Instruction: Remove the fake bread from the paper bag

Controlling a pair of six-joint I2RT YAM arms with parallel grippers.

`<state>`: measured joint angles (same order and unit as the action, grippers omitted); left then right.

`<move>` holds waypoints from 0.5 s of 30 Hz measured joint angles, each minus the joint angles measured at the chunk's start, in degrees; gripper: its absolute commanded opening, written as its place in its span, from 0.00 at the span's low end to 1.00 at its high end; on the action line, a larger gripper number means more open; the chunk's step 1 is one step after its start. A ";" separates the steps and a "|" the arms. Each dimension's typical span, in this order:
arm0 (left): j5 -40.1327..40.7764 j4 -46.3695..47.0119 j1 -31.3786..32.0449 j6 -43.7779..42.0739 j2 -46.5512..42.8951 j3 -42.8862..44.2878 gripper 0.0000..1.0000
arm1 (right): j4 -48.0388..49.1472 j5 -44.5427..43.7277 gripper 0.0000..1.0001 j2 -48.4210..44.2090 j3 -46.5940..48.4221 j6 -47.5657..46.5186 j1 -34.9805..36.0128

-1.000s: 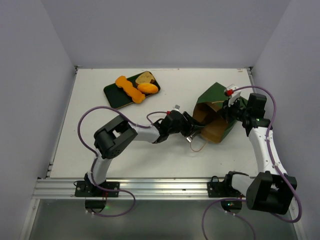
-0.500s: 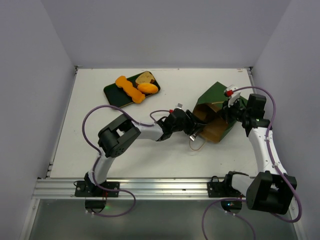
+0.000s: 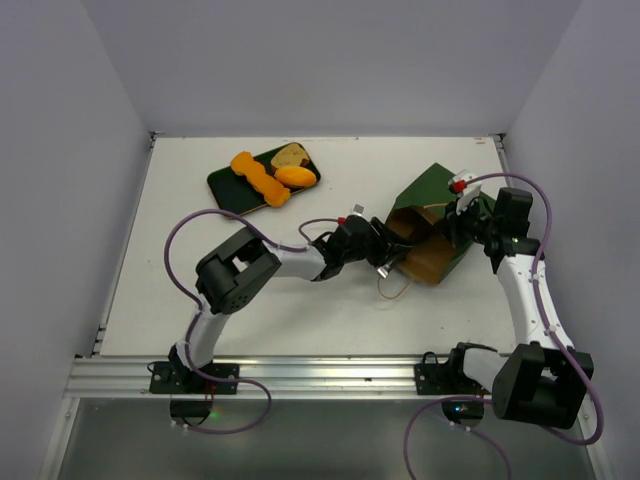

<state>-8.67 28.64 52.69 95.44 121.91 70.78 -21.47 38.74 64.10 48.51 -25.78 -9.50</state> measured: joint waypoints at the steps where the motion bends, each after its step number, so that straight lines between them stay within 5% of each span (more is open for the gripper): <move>1: 0.00 0.20 -0.13 -0.02 0.00 0.00 0.52 | 0.00 0.00 0.00 0.00 0.00 0.00 0.00; 15: 0.04 3.02 -0.50 -0.24 -0.09 -1.75 0.50 | -0.02 0.04 0.00 0.00 0.00 0.00 0.00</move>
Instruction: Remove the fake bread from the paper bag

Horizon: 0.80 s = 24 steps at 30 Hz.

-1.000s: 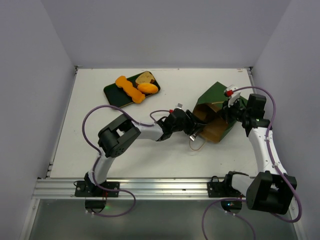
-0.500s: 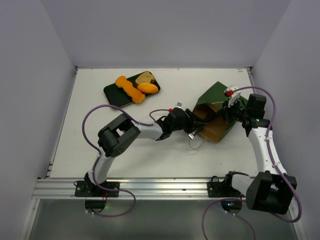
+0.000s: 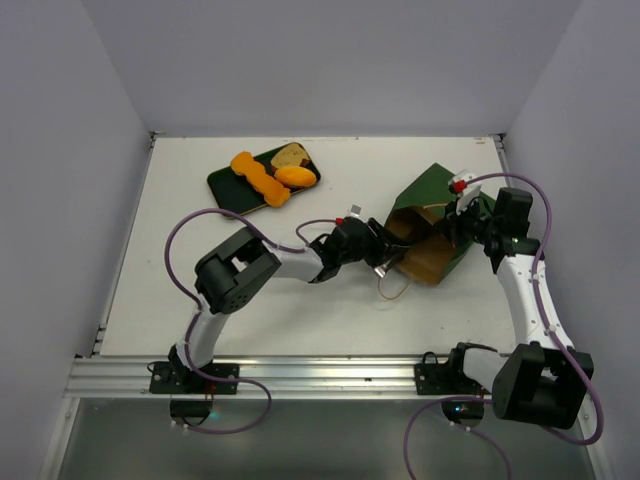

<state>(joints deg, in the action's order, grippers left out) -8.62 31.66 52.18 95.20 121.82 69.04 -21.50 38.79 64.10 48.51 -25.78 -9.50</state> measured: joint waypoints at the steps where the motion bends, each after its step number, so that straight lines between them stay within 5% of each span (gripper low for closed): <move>1: 0.09 0.37 0.00 -0.07 -0.13 -0.44 0.51 | 0.00 0.00 0.00 0.00 0.00 0.00 0.00; 24: 0.79 -0.15 -0.24 -1.81 -2.86 -3.10 0.54 | -0.11 0.90 0.00 0.00 0.00 0.00 0.00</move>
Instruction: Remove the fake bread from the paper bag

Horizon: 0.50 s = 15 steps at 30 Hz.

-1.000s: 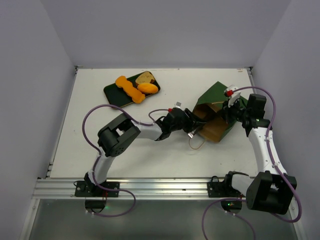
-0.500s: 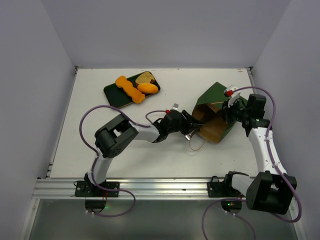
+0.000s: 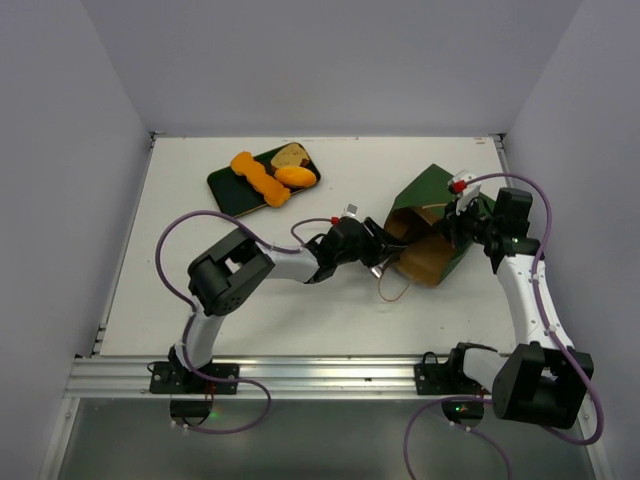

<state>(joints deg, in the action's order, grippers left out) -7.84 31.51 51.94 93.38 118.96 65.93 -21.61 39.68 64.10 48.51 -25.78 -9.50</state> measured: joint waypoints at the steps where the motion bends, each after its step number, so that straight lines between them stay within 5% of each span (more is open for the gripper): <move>1: -0.02 -0.52 -0.09 -0.02 0.00 0.37 0.54 | 0.00 0.02 0.00 0.00 0.00 0.00 0.00; 15: -0.39 -5.11 -0.94 -1.09 2.64 6.91 0.54 | 0.02 0.28 0.00 0.02 0.00 0.00 -0.02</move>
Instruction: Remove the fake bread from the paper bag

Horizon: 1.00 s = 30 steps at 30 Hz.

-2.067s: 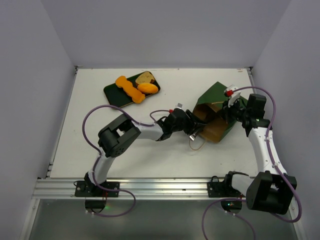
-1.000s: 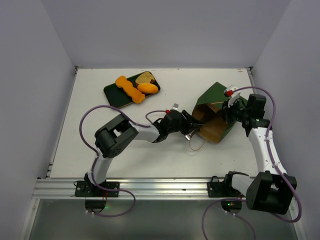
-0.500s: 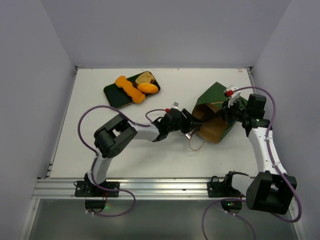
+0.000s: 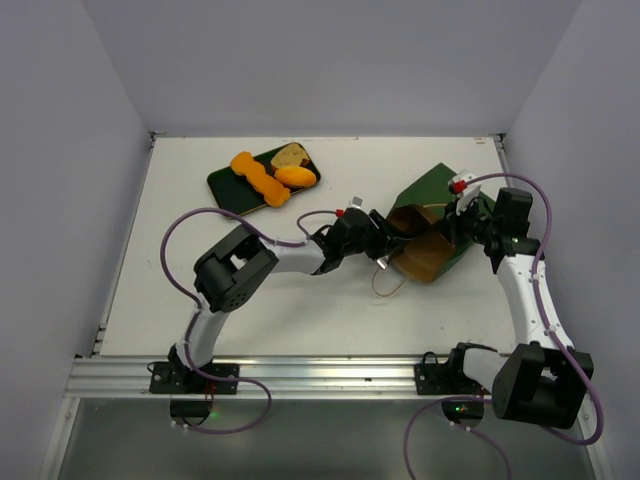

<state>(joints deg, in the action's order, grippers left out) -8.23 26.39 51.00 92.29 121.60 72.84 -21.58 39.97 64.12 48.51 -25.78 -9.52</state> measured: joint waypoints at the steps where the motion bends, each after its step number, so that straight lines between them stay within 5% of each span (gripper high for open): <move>1: -0.13 -0.48 0.00 -0.20 0.28 0.48 0.54 | -0.02 -0.02 0.00 0.00 0.00 0.00 0.00; 8: -0.66 -2.29 0.00 -1.40 1.81 3.10 0.52 | 0.00 -0.07 0.00 0.00 0.00 0.00 -0.31; 18: -2.01 -1.11 0.00 -2.12 3.10 4.50 0.16 | -0.07 -0.13 0.00 0.00 0.00 0.00 -0.31; 30: -3.56 1.81 -0.37 -6.32 -3.87 -5.31 0.03 | 0.09 -0.37 0.00 -0.09 0.00 0.33 -0.24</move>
<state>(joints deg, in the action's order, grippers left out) -11.79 28.21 50.63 85.97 117.73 67.53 -21.50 39.59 64.03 48.51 -25.45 -9.76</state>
